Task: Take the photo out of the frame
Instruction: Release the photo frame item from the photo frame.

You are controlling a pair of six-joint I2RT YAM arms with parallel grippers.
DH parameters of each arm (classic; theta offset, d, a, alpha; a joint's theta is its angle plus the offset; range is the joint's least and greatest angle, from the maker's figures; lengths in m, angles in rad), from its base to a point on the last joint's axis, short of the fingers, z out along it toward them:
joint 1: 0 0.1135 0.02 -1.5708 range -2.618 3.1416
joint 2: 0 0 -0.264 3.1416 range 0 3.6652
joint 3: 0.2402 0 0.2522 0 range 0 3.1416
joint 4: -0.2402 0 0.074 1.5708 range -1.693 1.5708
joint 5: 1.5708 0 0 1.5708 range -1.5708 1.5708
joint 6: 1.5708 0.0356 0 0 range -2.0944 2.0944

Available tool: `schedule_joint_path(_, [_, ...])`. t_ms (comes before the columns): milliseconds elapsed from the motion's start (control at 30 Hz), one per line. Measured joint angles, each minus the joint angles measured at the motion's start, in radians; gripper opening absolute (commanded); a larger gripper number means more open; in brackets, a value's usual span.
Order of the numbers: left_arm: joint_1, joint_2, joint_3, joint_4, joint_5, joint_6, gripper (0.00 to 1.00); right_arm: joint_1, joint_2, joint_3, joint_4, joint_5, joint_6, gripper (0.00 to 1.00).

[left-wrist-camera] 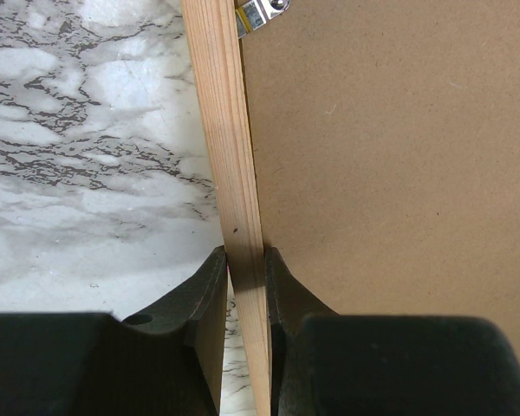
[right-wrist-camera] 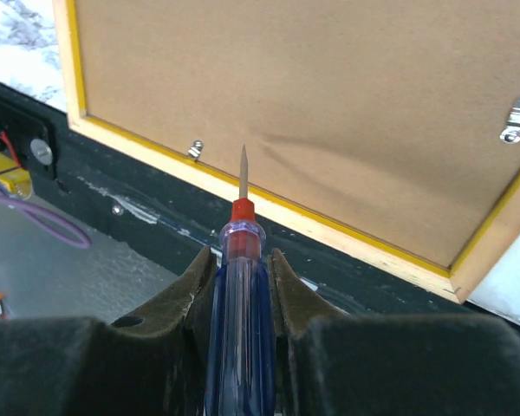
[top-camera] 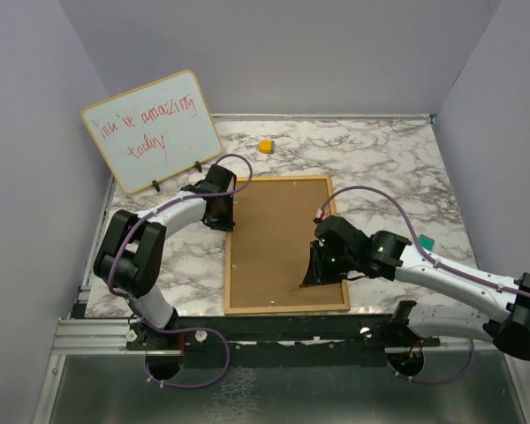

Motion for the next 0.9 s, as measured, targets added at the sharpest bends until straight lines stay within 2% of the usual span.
schedule_joint_path(200, [0.000, 0.000, 0.000, 0.000, 0.000, 0.000, 0.00, 0.040, 0.012, 0.001, 0.045, -0.021, -0.005, 0.00])
schedule_joint_path(433, [0.000, 0.000, 0.000, 0.000, 0.000, 0.000, 0.00, 0.103, 0.100, 0.038, 0.046, -0.022, -0.005, 0.00])
schedule_joint_path(900, [0.000, 0.000, 0.000, 0.000, 0.000, 0.000, 0.00, 0.141, 0.178, 0.079, 0.045, -0.018, -0.005, 0.00])
